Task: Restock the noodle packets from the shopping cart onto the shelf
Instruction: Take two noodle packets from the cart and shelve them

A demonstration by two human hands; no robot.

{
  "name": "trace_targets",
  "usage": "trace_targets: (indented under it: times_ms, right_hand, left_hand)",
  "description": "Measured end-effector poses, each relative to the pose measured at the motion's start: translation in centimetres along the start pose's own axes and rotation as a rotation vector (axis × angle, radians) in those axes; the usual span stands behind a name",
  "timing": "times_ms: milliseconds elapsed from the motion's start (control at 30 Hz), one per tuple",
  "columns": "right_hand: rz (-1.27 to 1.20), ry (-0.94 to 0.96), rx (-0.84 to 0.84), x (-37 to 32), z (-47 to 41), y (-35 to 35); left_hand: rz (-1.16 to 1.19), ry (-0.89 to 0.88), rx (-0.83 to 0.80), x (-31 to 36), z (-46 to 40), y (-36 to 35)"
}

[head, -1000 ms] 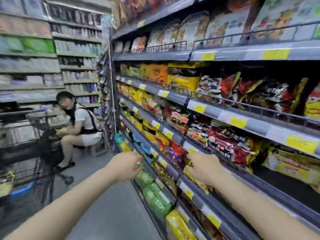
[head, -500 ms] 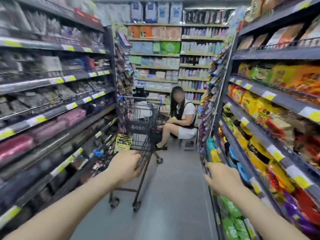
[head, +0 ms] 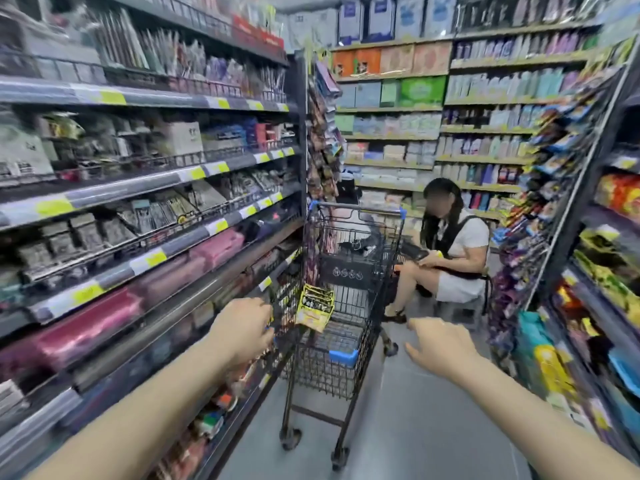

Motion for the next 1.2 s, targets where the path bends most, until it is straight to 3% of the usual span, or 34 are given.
trace_targets:
  times_ms: [300,867,1200]
  right_hand:
    - [-0.015,-0.084,-0.026,-1.5,-15.9,-1.4]
    - [-0.062,-0.097,-0.148,-0.5,-47.9,-10.4]
    - [-0.114,-0.114,-0.269,-2.6,-60.9,-19.4]
  left_hand:
    - [-0.007,-0.046,0.004,-9.0,-13.5,-5.4]
    - [0.068,-0.131,-0.092,-15.8,-42.1,-20.4]
    - [0.126,-0.223,-0.217,-17.6,-50.0,-31.2]
Point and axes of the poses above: each hand's wrist, its own z-axis away from the middle knuckle, its own y-axis out of the back of the hand, x = y × z, the point moved 10 cm from there along -z, towards the middle knuckle, and after that the axes turned 1 degree about -y, right-handed, at the moved point
